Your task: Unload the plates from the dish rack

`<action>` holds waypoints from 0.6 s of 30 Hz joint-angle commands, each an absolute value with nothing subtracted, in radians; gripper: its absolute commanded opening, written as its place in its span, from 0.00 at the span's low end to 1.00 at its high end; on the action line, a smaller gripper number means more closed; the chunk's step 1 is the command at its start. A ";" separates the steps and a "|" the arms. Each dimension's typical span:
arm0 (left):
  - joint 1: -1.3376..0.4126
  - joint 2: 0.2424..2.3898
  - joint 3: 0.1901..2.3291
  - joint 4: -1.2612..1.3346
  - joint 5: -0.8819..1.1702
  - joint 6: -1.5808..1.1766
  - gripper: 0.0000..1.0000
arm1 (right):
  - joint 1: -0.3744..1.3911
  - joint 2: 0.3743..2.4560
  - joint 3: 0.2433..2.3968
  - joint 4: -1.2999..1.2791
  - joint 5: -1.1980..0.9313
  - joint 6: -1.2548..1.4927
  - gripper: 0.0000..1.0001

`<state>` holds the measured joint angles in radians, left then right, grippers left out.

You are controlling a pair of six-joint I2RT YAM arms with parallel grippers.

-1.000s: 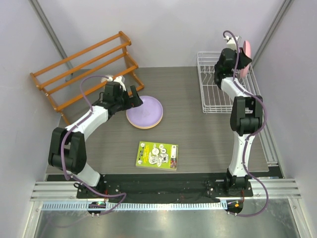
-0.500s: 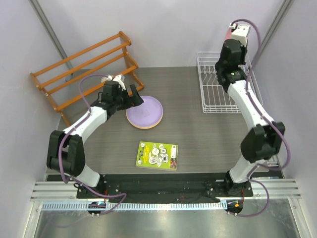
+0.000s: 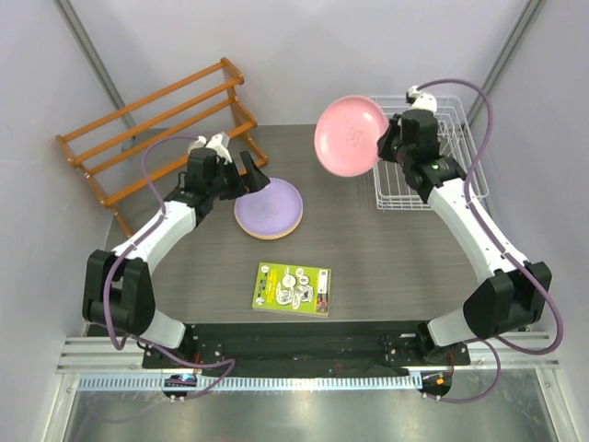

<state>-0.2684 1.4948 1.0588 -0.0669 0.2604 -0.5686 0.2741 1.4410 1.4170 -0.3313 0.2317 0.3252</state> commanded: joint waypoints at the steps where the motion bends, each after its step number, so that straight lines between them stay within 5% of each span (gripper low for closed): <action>1: -0.279 1.462 1.037 0.032 0.308 -0.586 0.99 | 0.314 1.417 1.362 -0.298 -0.024 0.478 0.01; 18: -0.360 1.496 1.019 0.110 0.276 -0.591 0.96 | 0.439 1.454 1.223 -0.157 -0.133 0.610 0.01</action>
